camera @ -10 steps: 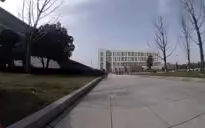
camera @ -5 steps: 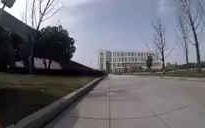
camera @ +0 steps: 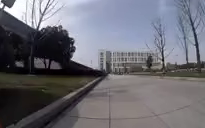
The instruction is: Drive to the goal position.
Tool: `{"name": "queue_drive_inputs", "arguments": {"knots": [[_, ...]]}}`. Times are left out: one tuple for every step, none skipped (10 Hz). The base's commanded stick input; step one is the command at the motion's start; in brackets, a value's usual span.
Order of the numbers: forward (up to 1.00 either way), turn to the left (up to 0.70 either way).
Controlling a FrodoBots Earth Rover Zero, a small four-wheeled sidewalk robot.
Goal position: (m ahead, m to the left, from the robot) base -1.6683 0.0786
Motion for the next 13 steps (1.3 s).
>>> {"name": "queue_drive_inputs", "arguments": {"knots": [[-0.7,0.0],[-0.7,0.0],[-0.43,0.0],[0.0,0.0],[0.0,0.0],[0.0,0.0],[0.0,0.0],[0.0,0.0],[0.0,0.0],[0.0,0.0],[0.0,0.0],[0.01,0.0],[0.38,0.0]]}}
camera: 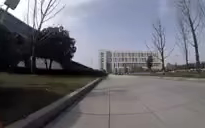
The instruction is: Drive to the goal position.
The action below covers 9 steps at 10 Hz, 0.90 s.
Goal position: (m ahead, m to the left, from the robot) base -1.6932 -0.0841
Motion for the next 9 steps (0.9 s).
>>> {"name": "queue_drive_inputs", "arguments": {"knots": [[0.7,0.0],[0.7,0.0],[0.0,0.0],[0.0,0.0],[0.0,0.0],[0.0,0.0],[0.0,0.0],[0.0,0.0],[0.0,0.0]]}}
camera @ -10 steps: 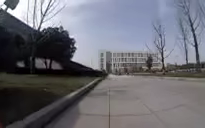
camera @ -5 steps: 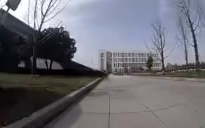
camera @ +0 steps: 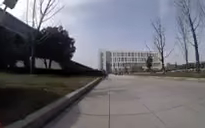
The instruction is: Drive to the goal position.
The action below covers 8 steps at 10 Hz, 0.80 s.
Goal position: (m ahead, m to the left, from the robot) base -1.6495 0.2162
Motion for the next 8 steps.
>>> {"name": "queue_drive_inputs", "arguments": {"knots": [[0.0,0.0],[0.0,0.0],[-0.43,0.0],[-0.7,0.0],[-0.7,0.0],[-0.7,0.0],[-0.2,0.0],[0.0,0.0]]}}
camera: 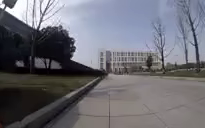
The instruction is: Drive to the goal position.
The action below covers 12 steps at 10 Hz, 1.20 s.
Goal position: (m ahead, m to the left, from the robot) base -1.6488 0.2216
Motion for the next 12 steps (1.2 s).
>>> {"name": "queue_drive_inputs", "arguments": {"knots": [[0.0,0.0],[0.0,0.0],[0.0,0.0],[0.0,0.0],[0.0,0.0],[0.0,0.0],[0.0,0.0],[0.0,0.0],[0.0,0.07],[0.0,0.57],[0.0,0.7],[0.0,0.7]]}}
